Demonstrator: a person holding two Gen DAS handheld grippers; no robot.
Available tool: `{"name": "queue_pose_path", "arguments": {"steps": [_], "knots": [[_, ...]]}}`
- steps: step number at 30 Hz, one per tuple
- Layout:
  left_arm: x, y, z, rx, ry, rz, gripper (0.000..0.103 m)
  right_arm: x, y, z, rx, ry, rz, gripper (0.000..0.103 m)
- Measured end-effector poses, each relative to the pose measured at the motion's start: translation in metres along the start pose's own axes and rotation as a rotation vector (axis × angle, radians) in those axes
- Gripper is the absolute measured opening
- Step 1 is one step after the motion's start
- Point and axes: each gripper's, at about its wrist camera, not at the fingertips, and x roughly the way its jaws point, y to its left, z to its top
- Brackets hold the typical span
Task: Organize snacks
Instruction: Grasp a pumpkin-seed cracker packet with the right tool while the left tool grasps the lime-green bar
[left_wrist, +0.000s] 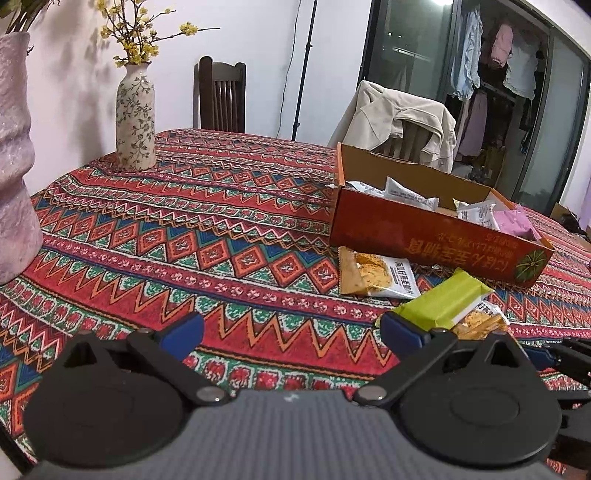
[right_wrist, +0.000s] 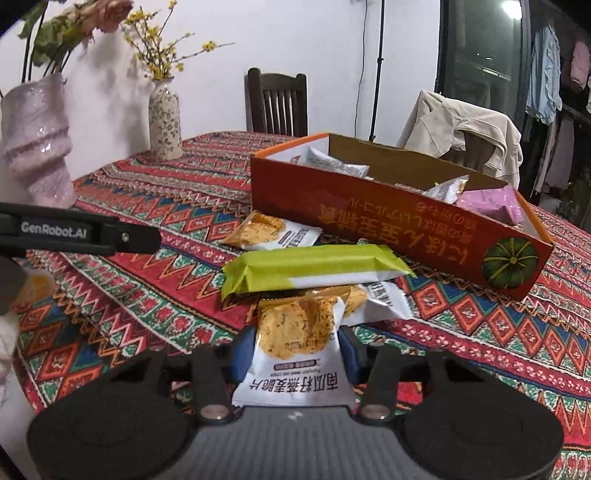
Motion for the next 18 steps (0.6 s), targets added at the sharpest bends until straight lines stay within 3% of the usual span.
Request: {"name": "queue_pose_path", "arguments": {"steps": [7, 18], "knots": [[0.011, -0.016, 0.015, 0.027, 0.003, -0.026, 0.103, -0.016, -0.029, 0.006, 0.068, -0.058, -0.018, 0.046], [0.05, -0.078, 0.03, 0.151, 0.077, -0.144, 0.103, -0.022, -0.095, 0.011, 0.192, -0.11, -0.104, 0.047]]}}
